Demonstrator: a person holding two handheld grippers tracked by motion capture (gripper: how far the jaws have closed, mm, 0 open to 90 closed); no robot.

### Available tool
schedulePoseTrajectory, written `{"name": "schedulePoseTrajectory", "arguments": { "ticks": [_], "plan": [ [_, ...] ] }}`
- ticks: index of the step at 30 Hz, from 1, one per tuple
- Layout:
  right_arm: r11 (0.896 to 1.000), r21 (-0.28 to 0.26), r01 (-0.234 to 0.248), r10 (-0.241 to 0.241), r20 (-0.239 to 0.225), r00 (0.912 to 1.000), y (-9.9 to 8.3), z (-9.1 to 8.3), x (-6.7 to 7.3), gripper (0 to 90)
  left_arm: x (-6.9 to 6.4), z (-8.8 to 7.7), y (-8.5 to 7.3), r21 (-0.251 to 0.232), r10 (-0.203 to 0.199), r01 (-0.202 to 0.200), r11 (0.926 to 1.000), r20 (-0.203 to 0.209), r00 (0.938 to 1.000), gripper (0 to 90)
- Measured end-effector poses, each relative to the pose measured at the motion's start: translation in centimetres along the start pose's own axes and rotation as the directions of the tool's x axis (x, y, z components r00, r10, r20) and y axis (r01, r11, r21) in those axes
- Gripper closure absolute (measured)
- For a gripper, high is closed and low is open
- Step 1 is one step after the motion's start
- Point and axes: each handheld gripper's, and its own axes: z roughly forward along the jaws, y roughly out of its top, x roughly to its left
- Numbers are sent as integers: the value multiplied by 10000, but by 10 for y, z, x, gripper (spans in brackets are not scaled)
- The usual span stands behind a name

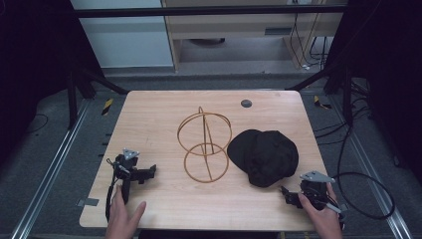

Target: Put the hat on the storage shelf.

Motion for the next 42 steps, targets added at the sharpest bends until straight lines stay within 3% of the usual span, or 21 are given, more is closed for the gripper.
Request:
{"name": "schedulePoseTrajectory", "arguments": {
  "ticks": [6, 10, 18, 26, 27, 38, 42],
  "plan": [
    [10000, 71, -62, 63, -105, 9999, 1, 1, 1, 27, 0, 0, 0, 3, -42, 42, 10000, -33, 10000, 0],
    [9999, 88, -93, 94, -103, 9999, 1, -2, -1, 72, 0, 0, 0, 9, -14, 14, 10000, -23, 10000, 0],
    [9994, 351, 62, -61, -13, 10000, 16, -24, -2, 83, 0, 1, 1, 0, -49, 49, 10000, -61, 10000, 0],
    [9968, 521, 604, -612, 130, 9980, 54, -53, 0, 127, 0, 1, 1, 3, -68, 68, 10000, -63, 10000, 0],
    [9955, 574, 756, -758, 2, 9971, 65, -58, 2, 129, -1, 2, 2, 2, -80, 80, 10000, -77, 9999, 0],
    [9750, 1195, 1872, -1805, -647, 9814, 122, -59, 19, 149, -1, 2, 2, 1, -86, 86, 10000, -102, 9999, 0],
    [9726, 1351, 1889, -1792, -809, 9805, 132, -55, 20, 143, -1, 2, 2, 2, -87, 87, 10000, -104, 9999, 0]
  ]
}}
